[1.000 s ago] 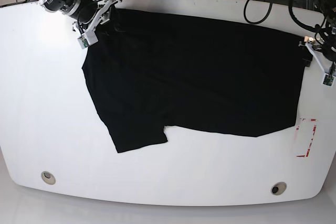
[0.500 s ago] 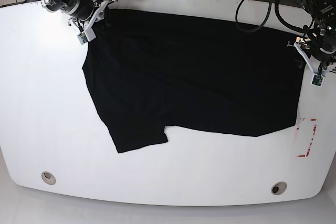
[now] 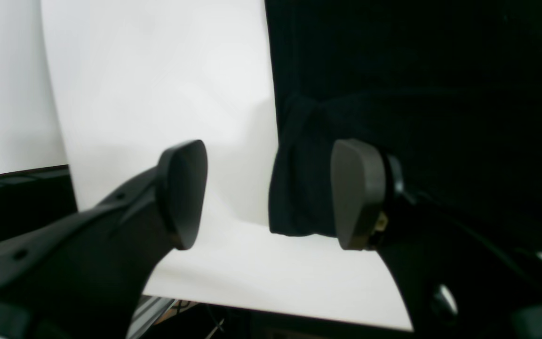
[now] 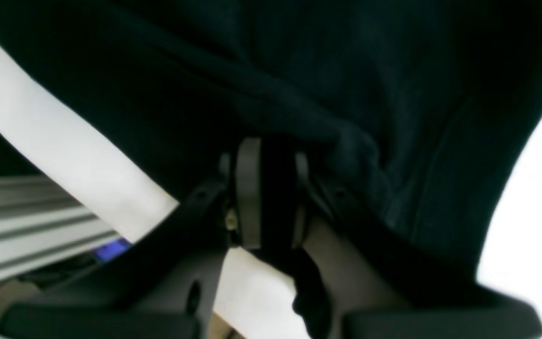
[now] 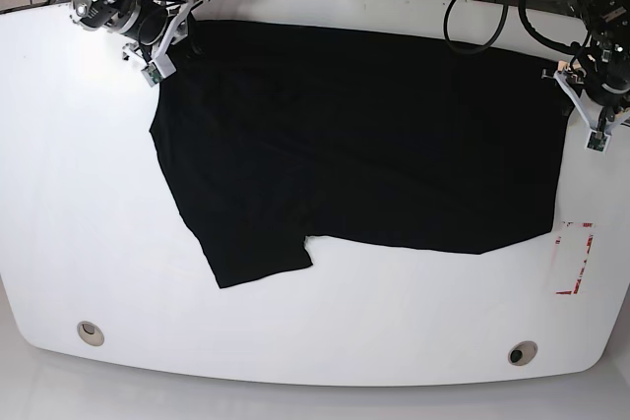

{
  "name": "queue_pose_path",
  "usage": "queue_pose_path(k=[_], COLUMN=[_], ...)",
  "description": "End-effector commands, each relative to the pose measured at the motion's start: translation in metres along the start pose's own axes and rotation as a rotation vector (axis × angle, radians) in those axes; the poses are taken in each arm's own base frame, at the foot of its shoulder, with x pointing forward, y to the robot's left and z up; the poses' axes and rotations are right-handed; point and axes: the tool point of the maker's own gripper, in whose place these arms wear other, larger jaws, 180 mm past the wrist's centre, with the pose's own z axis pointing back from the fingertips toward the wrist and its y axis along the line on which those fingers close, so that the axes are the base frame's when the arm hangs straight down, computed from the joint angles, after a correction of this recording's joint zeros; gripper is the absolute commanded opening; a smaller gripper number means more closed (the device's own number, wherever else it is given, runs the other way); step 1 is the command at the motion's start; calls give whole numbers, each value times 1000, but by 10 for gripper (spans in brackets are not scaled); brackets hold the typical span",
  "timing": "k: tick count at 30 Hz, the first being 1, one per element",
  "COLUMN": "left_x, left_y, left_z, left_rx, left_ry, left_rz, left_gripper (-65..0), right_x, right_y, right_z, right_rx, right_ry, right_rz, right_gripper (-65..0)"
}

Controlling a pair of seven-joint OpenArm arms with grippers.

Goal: Layout the t-shirt on the table in an organized manner, then fold the t-shirt properly
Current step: 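Adjust grips on the shirt edge and pull it taut with both grippers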

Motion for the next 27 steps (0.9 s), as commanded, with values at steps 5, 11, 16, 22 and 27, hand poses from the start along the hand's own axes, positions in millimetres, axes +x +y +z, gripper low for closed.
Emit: queue_pose_path(k=[5,11,16,22,27], left_x=[-7,-17,-28,-39,-37], left_y=[0,-14,-23,-28,-27], left_z=[4,2,2,3,3], left_rx=[3,-24,-41,-54,-52], left_ry=[13,29,55,81,74], left_rz=[-15,9,17,17,15], left_gripper=[-279,-279,-279,-279,-279], right_x=[-37,-41,-45,-45,-39], right_y=[-30,-55,-67,-68,-60], right_z=[14,31,39,40,36], right_rx=[-135,-225,-272,-279,-273], right_ry=[214,222,241,234,214], right_rz=[96,67,69,58,63], right_gripper=[-556,-556,-556,-556,-555])
